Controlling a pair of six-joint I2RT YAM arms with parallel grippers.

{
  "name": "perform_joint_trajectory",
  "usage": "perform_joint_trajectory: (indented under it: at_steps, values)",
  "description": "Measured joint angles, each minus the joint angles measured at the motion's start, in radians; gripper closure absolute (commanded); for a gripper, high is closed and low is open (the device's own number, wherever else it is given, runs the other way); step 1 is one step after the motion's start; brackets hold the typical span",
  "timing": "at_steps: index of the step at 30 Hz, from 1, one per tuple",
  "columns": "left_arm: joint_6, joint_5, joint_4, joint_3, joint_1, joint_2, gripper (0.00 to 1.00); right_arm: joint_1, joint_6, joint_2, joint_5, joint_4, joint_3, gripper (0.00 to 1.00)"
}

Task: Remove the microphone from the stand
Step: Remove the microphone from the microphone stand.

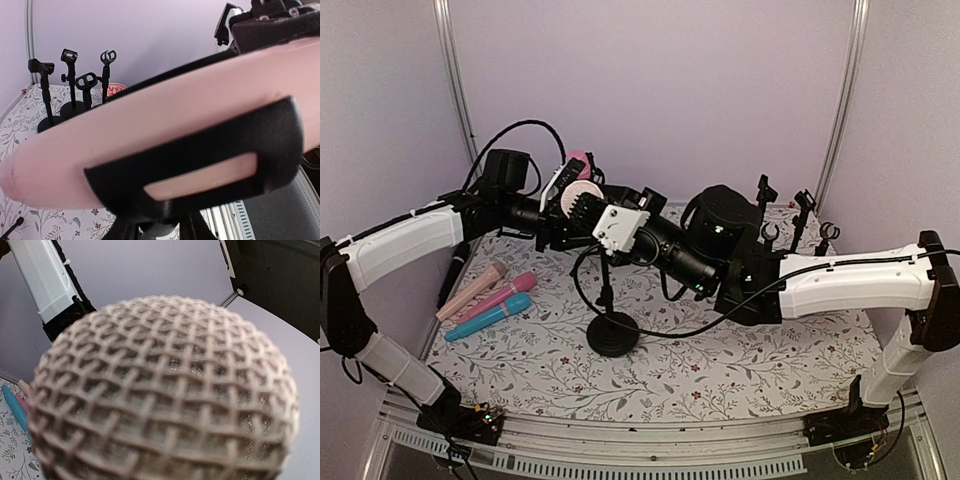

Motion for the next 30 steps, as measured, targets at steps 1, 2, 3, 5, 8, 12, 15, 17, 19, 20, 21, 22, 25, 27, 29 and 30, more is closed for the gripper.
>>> perform_joint_trajectory:
  at_steps: [1, 2, 3, 5, 8, 12, 15, 17, 19, 20, 21, 22, 25, 27, 29, 30]
  values:
    - [0.0, 0.002, 0.002, 0.009, -0.004, 0.008, 1.0, 0.002, -0.007, -0.006, 0.007, 0.0, -0.003, 0.96]
    - [0.0, 0.003, 0.005, 0.017, -0.007, 0.016, 1.0, 0.002, -0.011, -0.01, 0.011, 0.0, -0.006, 0.96]
    - [0.0, 0.004, 0.008, 0.024, -0.011, 0.024, 1.0, 0.002, -0.016, -0.015, 0.015, 0.0, -0.012, 0.96]
    - [0.0, 0.006, 0.016, 0.035, -0.018, 0.039, 1.0, 0.003, -0.02, -0.026, 0.026, -0.001, -0.022, 0.96]
    - [0.0, 0.008, 0.019, 0.052, -0.029, 0.062, 1.0, 0.005, -0.029, -0.043, 0.042, -0.002, -0.042, 0.96]
    - [0.001, 0.014, 0.021, 0.083, -0.043, 0.095, 1.0, 0.008, -0.037, -0.064, 0.067, -0.013, -0.057, 0.96]
    - [0.001, 0.023, 0.029, 0.098, -0.053, 0.114, 1.0, 0.015, -0.042, -0.079, 0.09, -0.022, -0.065, 0.96]
    - [0.001, 0.026, 0.033, 0.105, -0.058, 0.124, 1.0, 0.021, -0.045, -0.087, 0.105, -0.026, -0.071, 0.96]
    - [0.002, 0.028, 0.037, 0.109, -0.063, 0.13, 1.0, 0.027, -0.048, -0.095, 0.119, -0.032, -0.074, 0.96]
    - [0.005, 0.03, 0.039, 0.109, -0.065, 0.133, 1.0, 0.03, -0.048, -0.097, 0.123, -0.035, -0.075, 0.96]
    - [0.008, 0.032, 0.04, 0.109, -0.067, 0.134, 1.0, 0.035, -0.049, -0.101, 0.129, -0.039, -0.077, 0.96]
    - [0.011, 0.034, 0.04, 0.11, -0.069, 0.135, 1.0, 0.039, -0.051, -0.105, 0.134, -0.041, -0.079, 0.96]
    - [0.015, 0.04, 0.037, 0.117, -0.075, 0.14, 1.0, 0.051, -0.055, -0.116, 0.147, -0.047, -0.082, 0.96]
    - [0.015, 0.042, 0.037, 0.13, -0.08, 0.148, 1.0, 0.056, -0.055, -0.126, 0.158, -0.052, -0.083, 0.96]
    - [0.015, 0.043, 0.037, 0.143, -0.087, 0.156, 1.0, 0.064, -0.056, -0.14, 0.167, -0.061, -0.087, 0.96]
    - [0.016, 0.043, 0.038, 0.146, -0.089, 0.159, 1.0, 0.066, -0.056, -0.143, 0.17, -0.063, -0.087, 0.96]
